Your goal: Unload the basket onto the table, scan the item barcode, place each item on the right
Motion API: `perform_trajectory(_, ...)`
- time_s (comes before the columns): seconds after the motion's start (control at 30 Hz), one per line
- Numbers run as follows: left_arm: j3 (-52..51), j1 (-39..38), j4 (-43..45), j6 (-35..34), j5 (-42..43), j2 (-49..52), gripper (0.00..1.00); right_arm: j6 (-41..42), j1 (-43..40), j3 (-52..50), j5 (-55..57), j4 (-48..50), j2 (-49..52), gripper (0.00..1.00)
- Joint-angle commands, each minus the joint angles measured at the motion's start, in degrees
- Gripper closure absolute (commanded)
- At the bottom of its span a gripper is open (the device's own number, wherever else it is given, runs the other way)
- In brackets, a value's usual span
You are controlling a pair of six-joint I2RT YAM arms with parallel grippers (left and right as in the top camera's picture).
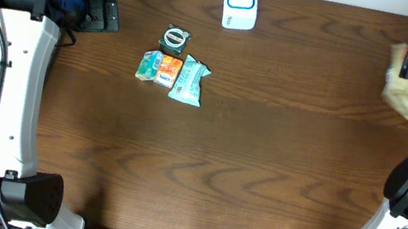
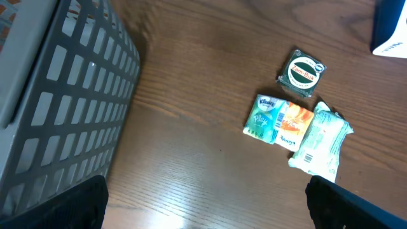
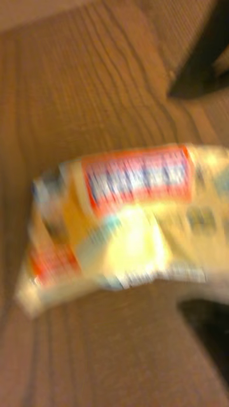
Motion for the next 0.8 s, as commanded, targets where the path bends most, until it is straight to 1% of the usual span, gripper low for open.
perform_trajectory(0.0, -0.28, 0.24, 0.0, -0.52, -0.92, 0.22, 0.02, 0.28, -0.28, 0.35, -5.09, -0.48, -0.59, 0.01)
perform_trajectory(0.17, -0.28, 0.24, 0.0, -0.52, -0.92, 0.22, 0.02, 0.5, 1.11, 0.37, -10.73, -0.68, -1.07, 0.01)
perform_trajectory(0.3, -0.28, 0.24, 0.0, -0.5, -0.92, 0.22, 0.02, 4.76, 4.04, 0.37, -15.8, 0.74, -2.73, 0.01)
perform_trajectory(0.57, -0.28, 0.24, 0.0, -0.52, -0.92, 0.22, 0.02, 12.7, 12.61, 0.37, -33.83, 3.17, -5.46, 0.01)
perform_trajectory(0.67, -0.28, 0.24, 0.0, -0.52, -0.92, 0.22, 0.02, 14.23, 16.0, 0.37, -37.35, 1.07, -5.35, 0.01)
perform_trajectory(0.77, -0.28, 0.24, 0.0, -0.5, -0.92, 0.22, 0.02, 14.14, 19.82, 0.35, -37.35, -2.82, -5.25, 0.01)
